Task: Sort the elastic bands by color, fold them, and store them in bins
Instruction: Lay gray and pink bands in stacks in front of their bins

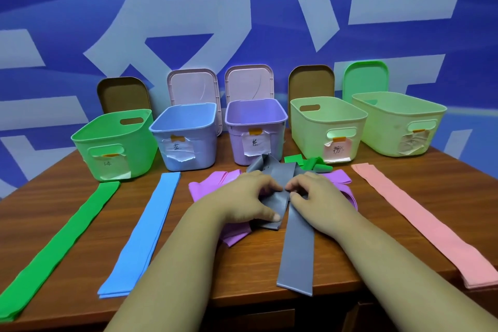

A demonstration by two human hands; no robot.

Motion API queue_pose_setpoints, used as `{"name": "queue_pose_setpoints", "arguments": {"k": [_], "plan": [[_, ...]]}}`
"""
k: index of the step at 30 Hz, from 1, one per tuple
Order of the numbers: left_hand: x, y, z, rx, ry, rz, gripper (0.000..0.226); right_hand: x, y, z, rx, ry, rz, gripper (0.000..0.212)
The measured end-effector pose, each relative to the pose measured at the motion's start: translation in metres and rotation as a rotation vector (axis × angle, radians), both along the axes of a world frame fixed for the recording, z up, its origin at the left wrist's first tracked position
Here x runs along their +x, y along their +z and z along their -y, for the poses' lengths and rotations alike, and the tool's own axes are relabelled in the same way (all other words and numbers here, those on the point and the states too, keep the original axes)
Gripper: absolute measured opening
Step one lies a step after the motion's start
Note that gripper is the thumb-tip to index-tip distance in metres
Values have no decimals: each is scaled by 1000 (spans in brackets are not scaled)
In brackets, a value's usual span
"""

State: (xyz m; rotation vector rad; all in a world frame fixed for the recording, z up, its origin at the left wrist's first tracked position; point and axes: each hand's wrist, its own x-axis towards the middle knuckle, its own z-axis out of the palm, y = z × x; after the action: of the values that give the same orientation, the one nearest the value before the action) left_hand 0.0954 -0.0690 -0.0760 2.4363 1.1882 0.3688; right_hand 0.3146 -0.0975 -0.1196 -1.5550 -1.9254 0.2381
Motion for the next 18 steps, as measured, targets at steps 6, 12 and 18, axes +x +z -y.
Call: {"name": "queue_pose_setpoints", "arguments": {"k": [6, 12, 18], "plan": [[0, -5, -7, 70, -31, 47, 34, 0, 1, 2, -18, -8, -22, 21], [5, -2, -5, 64, 40, 228, 12, -1, 5, 6, -32, 10, -53, 34], [5, 2, -2, 21, 147, 449, 9, -7, 15, 17, -120, 29, 41, 50]]}}
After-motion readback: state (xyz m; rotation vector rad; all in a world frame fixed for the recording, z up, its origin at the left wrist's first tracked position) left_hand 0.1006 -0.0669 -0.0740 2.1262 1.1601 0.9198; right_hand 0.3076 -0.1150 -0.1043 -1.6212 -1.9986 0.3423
